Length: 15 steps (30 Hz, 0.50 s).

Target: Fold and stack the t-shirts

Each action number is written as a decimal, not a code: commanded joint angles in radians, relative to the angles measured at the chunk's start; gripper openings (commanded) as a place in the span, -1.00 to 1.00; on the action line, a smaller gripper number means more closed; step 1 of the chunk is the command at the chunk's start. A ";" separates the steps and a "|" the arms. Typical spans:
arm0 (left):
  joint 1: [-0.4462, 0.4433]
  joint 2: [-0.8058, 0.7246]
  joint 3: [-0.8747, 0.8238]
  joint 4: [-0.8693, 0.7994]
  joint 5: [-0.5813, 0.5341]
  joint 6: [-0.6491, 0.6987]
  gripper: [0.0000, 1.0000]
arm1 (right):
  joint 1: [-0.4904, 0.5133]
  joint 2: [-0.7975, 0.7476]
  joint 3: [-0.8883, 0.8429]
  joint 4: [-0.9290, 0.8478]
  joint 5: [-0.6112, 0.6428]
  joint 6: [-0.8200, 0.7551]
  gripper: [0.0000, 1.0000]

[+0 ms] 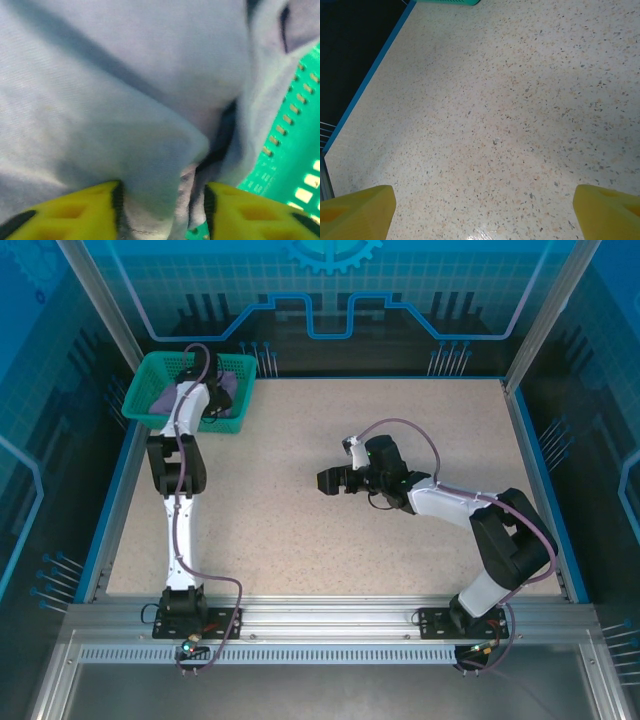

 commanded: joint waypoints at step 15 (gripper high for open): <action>-0.004 -0.473 -0.162 0.290 0.025 -0.013 -1.00 | 0.000 0.006 0.030 -0.011 0.009 0.003 0.85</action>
